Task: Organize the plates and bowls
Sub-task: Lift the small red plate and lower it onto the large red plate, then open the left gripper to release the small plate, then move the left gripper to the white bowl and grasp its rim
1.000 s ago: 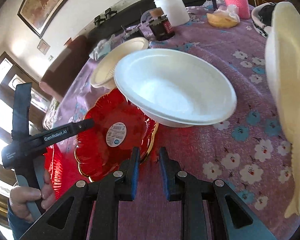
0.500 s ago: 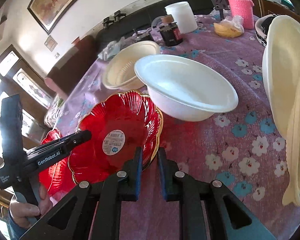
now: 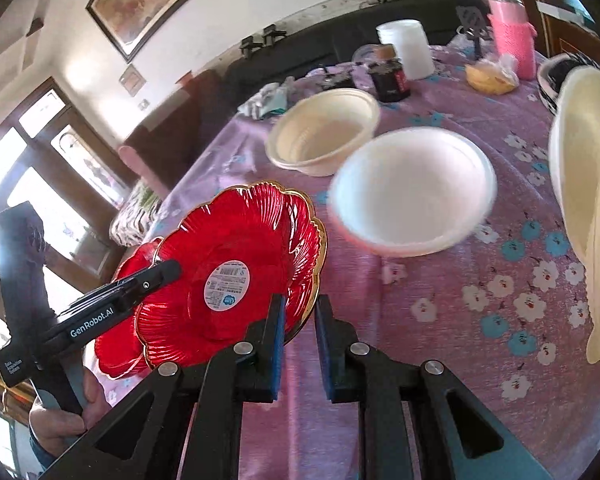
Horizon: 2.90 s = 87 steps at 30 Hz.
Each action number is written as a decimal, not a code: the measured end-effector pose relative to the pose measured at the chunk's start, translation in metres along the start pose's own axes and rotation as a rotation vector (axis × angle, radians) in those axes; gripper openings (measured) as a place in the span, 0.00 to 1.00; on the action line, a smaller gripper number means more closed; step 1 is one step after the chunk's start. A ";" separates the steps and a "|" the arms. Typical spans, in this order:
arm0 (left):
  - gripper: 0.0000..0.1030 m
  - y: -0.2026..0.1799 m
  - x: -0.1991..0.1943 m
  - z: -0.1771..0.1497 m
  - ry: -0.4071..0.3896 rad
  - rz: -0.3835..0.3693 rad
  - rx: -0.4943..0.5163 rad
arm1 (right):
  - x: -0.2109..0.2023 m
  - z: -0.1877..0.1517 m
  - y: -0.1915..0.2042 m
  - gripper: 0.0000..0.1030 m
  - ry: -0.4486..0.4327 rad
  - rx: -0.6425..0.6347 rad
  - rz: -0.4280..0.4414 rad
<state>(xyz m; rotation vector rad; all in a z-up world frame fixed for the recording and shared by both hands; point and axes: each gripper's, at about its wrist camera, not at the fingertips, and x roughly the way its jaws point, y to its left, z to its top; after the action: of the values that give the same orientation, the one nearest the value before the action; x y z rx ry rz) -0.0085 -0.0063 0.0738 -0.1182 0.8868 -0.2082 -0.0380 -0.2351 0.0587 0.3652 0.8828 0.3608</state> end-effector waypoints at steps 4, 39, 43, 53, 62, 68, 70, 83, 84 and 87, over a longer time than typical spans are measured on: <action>0.22 0.020 -0.016 -0.006 -0.025 0.007 -0.031 | 0.001 0.001 0.023 0.16 -0.002 -0.045 0.020; 0.41 0.160 -0.055 -0.055 -0.060 0.141 -0.238 | 0.114 -0.021 0.161 0.24 0.170 -0.332 0.016; 0.52 0.157 -0.060 -0.054 -0.081 0.171 -0.227 | 0.111 -0.021 0.161 0.27 0.167 -0.325 0.024; 0.52 0.144 -0.078 -0.050 -0.125 0.177 -0.203 | 0.078 -0.018 0.149 0.31 0.115 -0.282 0.062; 0.53 0.095 -0.085 -0.041 -0.153 0.143 -0.102 | 0.042 -0.011 0.106 0.38 0.051 -0.185 0.052; 0.54 0.045 -0.074 -0.035 -0.129 0.101 -0.003 | 0.012 -0.009 0.064 0.38 0.001 -0.104 0.038; 0.54 0.025 -0.066 -0.033 -0.110 0.086 0.033 | -0.002 -0.007 0.046 0.38 -0.025 -0.074 0.036; 0.54 -0.080 0.020 0.016 0.061 -0.077 0.122 | -0.037 0.032 -0.072 0.40 -0.131 0.154 -0.167; 0.54 -0.084 0.030 0.022 0.072 -0.074 0.116 | -0.035 0.036 -0.077 0.40 -0.126 0.163 -0.178; 0.54 -0.097 0.060 0.040 0.101 -0.057 0.115 | -0.024 0.044 -0.088 0.40 -0.111 0.190 -0.214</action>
<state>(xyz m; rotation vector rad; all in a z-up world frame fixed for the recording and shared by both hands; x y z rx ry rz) 0.0469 -0.1137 0.0714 -0.0263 0.9709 -0.3203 -0.0032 -0.3306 0.0613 0.4566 0.8404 0.0590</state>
